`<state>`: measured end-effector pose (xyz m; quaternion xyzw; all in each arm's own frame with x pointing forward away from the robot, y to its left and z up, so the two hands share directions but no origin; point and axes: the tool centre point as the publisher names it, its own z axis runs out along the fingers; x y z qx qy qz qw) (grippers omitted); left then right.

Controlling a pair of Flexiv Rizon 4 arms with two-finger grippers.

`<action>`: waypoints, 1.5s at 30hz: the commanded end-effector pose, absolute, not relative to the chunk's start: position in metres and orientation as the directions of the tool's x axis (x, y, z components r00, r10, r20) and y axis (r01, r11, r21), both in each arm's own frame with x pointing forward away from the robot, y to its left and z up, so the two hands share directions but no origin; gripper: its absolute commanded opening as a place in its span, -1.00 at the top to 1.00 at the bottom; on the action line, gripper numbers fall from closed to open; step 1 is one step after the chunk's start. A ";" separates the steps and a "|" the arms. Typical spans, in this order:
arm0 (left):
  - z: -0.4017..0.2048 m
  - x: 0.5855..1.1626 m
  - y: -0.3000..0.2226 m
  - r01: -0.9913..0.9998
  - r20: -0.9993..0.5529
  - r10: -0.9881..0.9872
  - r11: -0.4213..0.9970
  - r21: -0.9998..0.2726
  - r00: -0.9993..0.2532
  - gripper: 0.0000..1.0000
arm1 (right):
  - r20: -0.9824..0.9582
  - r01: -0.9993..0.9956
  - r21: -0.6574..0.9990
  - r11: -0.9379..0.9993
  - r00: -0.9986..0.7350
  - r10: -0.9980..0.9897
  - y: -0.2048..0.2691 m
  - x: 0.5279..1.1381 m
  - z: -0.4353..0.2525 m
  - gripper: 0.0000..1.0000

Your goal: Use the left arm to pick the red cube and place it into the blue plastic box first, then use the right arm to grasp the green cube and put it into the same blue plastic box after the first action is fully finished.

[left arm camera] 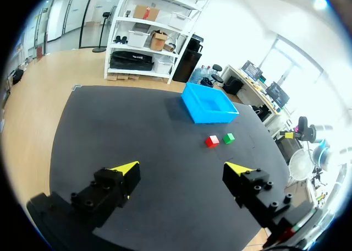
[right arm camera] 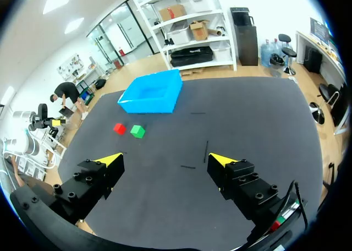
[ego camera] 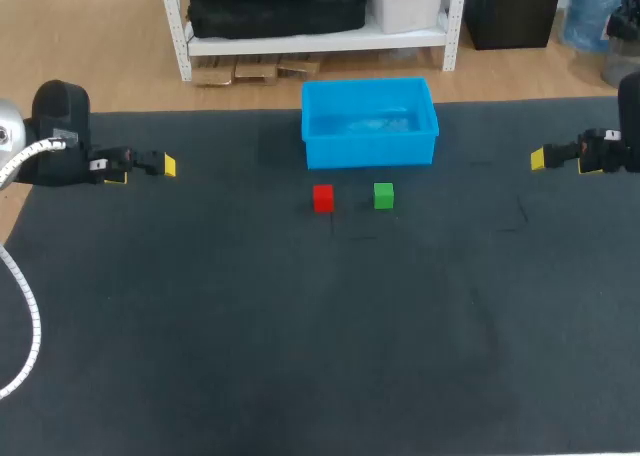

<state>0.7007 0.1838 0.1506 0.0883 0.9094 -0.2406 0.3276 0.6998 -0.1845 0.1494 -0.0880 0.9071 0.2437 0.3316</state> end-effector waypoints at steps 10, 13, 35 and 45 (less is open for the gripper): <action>0.162 0.662 0.323 0.314 -0.628 0.018 0.877 -0.363 -0.778 -1.00 | -0.644 -0.322 0.383 0.866 -0.765 0.001 -0.185 0.700 0.150 -1.00; 0.162 0.664 0.321 0.316 -0.626 0.024 0.878 -0.360 -0.779 -1.00 | -0.644 -0.322 0.383 0.866 -0.765 0.001 -0.185 0.700 0.150 -1.00; 0.164 0.698 0.287 0.374 -0.536 0.211 0.902 -0.216 -0.817 -1.00 | -0.644 -0.322 0.383 0.866 -0.765 0.001 -0.185 0.700 0.150 -1.00; 0.172 0.715 0.255 0.427 -0.532 0.273 0.884 -0.189 -0.802 -1.00 | -0.644 -0.322 0.383 0.866 -0.765 0.001 -0.185 0.700 0.150 -1.00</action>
